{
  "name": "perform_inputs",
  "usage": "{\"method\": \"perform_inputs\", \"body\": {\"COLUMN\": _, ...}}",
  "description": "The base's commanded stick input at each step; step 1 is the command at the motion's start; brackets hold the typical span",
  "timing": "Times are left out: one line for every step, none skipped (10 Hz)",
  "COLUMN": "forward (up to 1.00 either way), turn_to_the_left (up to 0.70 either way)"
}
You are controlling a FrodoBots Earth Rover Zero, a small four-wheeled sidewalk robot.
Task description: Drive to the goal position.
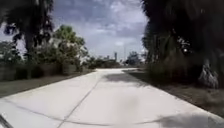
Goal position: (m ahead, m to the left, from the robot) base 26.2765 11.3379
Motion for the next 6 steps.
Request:
{"method": "perform_inputs", "body": {"forward": 0.7, "turn_to_the_left": 0.0}}
{"method": "perform_inputs", "body": {"forward": 0.7, "turn_to_the_left": 0.0}}
{"method": "perform_inputs", "body": {"forward": 0.7, "turn_to_the_left": 0.0}}
{"method": "perform_inputs", "body": {"forward": 0.7, "turn_to_the_left": 0.0}}
{"method": "perform_inputs", "body": {"forward": 0.7, "turn_to_the_left": 0.0}}
{"method": "perform_inputs", "body": {"forward": 0.7, "turn_to_the_left": 0.0}}
